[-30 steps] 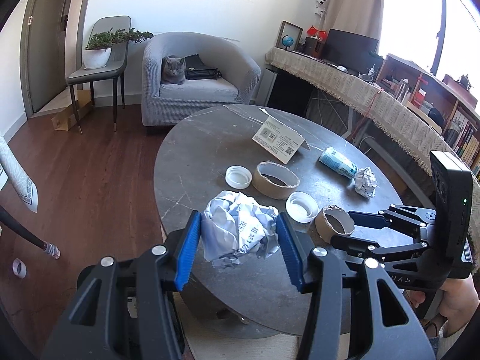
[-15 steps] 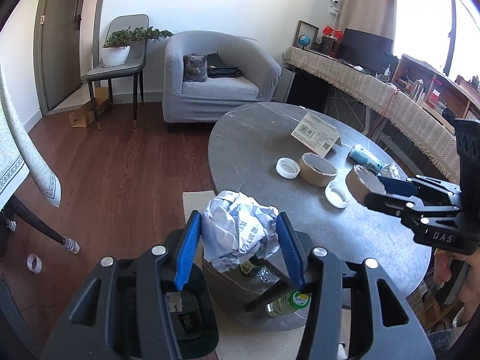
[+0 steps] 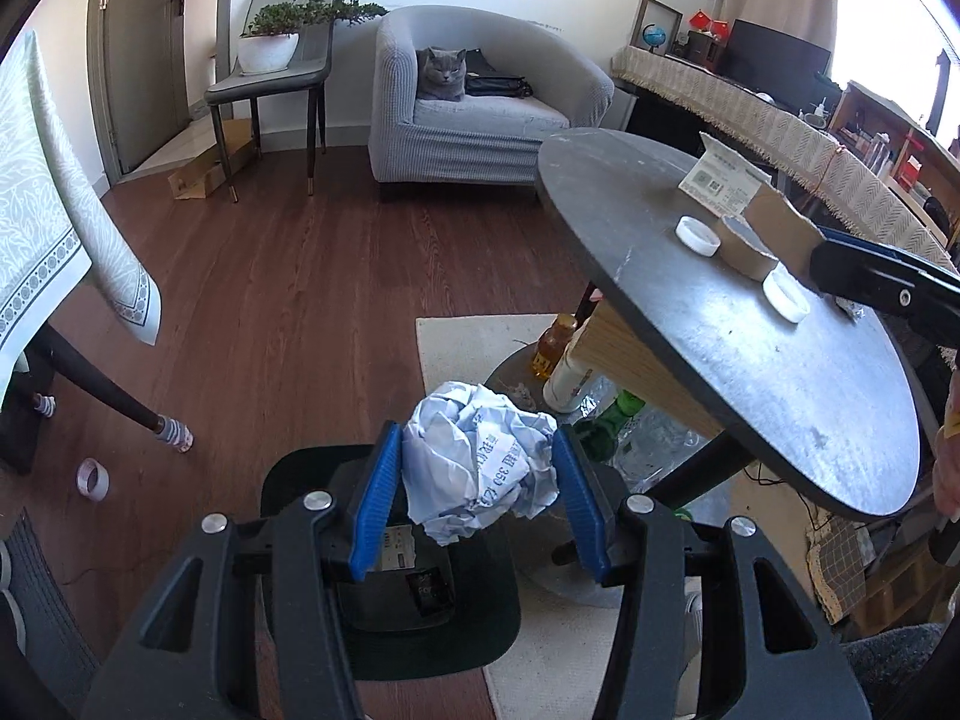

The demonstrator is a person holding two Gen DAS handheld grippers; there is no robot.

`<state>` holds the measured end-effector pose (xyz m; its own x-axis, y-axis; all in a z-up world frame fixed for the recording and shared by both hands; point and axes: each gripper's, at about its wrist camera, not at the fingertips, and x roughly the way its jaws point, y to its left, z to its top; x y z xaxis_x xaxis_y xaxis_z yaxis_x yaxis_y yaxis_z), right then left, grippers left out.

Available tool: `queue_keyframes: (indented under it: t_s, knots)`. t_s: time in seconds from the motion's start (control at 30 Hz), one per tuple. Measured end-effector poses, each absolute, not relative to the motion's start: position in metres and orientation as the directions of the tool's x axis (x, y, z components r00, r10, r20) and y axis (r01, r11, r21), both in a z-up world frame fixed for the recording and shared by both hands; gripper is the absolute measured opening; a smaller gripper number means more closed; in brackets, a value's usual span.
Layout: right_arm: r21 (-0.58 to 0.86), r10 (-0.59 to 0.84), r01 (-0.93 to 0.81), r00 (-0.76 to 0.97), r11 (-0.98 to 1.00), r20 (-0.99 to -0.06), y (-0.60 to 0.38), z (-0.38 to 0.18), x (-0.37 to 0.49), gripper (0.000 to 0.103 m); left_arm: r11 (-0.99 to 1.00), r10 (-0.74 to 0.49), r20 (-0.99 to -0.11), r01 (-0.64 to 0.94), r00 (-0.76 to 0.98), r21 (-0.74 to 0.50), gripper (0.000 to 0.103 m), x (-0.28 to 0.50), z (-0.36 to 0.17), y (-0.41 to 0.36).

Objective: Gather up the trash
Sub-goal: 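Carry paper ball with left tool while right tool carries tape core to bin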

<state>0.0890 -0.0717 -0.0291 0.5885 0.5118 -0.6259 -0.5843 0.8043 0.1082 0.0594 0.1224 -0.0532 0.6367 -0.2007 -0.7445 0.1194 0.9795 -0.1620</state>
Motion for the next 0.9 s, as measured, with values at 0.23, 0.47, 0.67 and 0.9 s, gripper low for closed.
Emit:
queue_keyframes:
  t_s: [0.23,0.47,0.67,0.9]
  knots:
    - [0.133,0.55,-0.619,0.553,0.774,-0.626,-0.045,-0.032,0.089,0.047,0.983,-0.184,-0.78,0.09,0.598,-0.162,0.054,0.053,-0.073,0.152]
    - [0.13,0.562,-0.652,0.513,0.747,-0.649,-0.016,-0.04,0.087,0.047,0.983,-0.18,-0.82,0.065,0.544,-0.172,0.054,0.048,-0.097,0.173]
    - [0.132,0.567,-0.673,0.483,0.728,-0.667,0.006,-0.048,0.087,0.047,0.979,-0.191,-0.845,0.039,0.5,-0.198,0.054,0.046,-0.117,0.188]
    - [0.134,0.569,-0.695,0.445,0.707,-0.691,0.028,-0.059,0.086,0.047,0.978,-0.203,-0.88,0.036,0.429,-0.208,0.055,0.043,-0.144,0.201]
